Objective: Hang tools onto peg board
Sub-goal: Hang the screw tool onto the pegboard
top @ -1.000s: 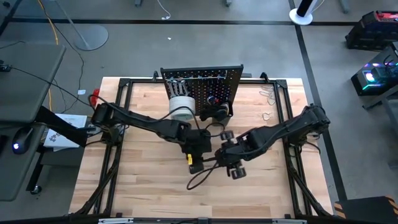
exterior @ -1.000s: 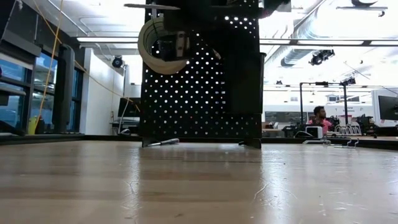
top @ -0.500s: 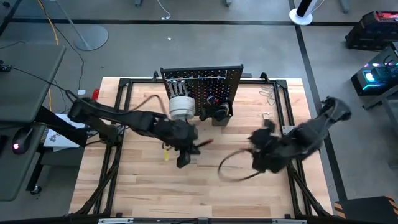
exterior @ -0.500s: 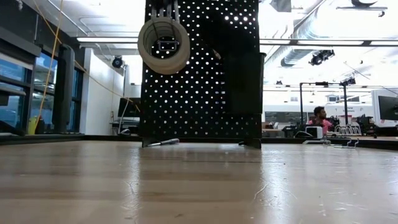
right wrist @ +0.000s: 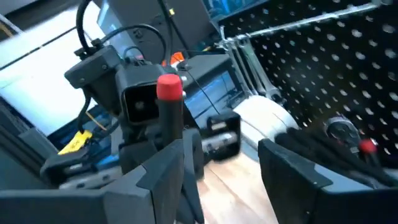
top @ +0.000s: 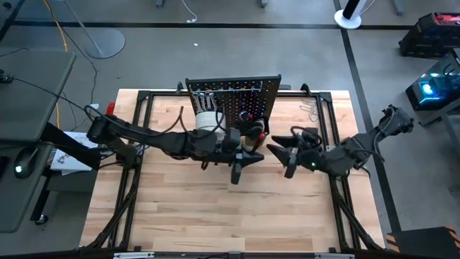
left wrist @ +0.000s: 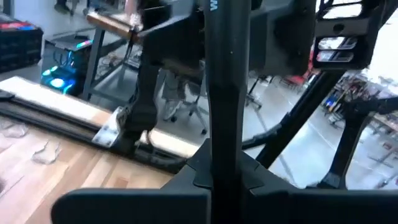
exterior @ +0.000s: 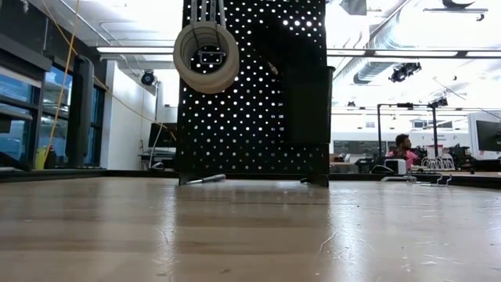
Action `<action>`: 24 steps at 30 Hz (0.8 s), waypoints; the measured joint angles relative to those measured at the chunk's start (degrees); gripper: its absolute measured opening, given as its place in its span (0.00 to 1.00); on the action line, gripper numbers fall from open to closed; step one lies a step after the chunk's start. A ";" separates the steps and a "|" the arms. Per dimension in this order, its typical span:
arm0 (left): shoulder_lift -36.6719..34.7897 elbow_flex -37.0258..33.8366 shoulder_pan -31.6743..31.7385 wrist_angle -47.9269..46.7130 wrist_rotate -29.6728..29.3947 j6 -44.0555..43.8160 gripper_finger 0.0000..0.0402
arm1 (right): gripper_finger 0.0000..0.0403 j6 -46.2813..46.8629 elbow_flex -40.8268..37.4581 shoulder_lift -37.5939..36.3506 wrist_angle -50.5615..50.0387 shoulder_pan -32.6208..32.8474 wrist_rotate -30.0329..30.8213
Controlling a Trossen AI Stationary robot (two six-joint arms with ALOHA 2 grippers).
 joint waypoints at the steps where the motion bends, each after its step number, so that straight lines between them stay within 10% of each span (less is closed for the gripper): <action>1: 0.50 0.42 0.00 0.96 0.00 0.02 0.00 | 0.49 -1.62 0.00 0.04 1.09 -1.04 -1.36; 24: 0.45 2.92 2.70 3.32 -8.49 6.75 0.00 | 0.49 -6.78 0.31 -3.02 7.64 -5.67 -14.68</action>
